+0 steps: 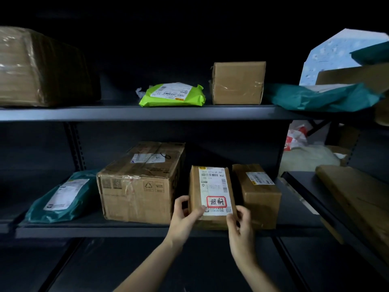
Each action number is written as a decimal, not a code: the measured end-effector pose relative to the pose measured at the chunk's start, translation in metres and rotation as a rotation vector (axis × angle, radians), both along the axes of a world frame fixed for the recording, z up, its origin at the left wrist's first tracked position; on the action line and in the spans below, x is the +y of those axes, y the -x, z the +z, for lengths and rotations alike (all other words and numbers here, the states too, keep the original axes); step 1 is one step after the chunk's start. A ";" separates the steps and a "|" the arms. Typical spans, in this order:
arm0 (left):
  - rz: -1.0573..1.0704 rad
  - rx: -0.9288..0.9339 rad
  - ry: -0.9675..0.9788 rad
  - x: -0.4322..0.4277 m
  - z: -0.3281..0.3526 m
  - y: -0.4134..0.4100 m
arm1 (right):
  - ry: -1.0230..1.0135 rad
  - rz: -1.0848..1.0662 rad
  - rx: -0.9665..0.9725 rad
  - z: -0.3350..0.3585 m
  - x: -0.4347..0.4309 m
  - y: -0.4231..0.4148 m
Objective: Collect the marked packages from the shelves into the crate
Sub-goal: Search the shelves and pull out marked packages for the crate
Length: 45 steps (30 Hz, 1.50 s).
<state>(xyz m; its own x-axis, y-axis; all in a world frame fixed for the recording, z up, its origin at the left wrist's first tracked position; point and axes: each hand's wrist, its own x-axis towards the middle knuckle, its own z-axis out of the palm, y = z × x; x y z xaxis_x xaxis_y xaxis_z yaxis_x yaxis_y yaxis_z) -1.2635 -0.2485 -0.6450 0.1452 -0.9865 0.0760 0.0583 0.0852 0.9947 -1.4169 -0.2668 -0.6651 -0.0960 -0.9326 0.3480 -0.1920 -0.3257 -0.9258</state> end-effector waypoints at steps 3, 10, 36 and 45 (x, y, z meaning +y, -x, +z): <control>-0.026 -0.052 0.074 0.009 0.012 -0.001 | 0.007 0.014 -0.072 0.005 0.004 0.005; 0.082 -0.038 0.126 0.044 0.036 -0.036 | 0.027 0.039 -0.119 0.023 0.001 -0.005; 0.520 0.140 0.125 0.151 0.030 -0.230 | 0.446 0.129 1.076 0.101 -0.007 -0.213; 0.544 0.219 0.182 0.162 0.017 -0.237 | 0.491 0.073 1.062 0.085 -0.008 -0.164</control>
<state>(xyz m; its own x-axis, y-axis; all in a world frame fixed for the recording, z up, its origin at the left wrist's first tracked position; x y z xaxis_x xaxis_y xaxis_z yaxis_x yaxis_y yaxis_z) -1.0264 -0.0868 -0.6280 0.6553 -0.7408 0.1476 0.1599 0.3271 0.9314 -1.2525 -0.2747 -0.5804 0.5070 -0.6674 0.5454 -0.7593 -0.6453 -0.0839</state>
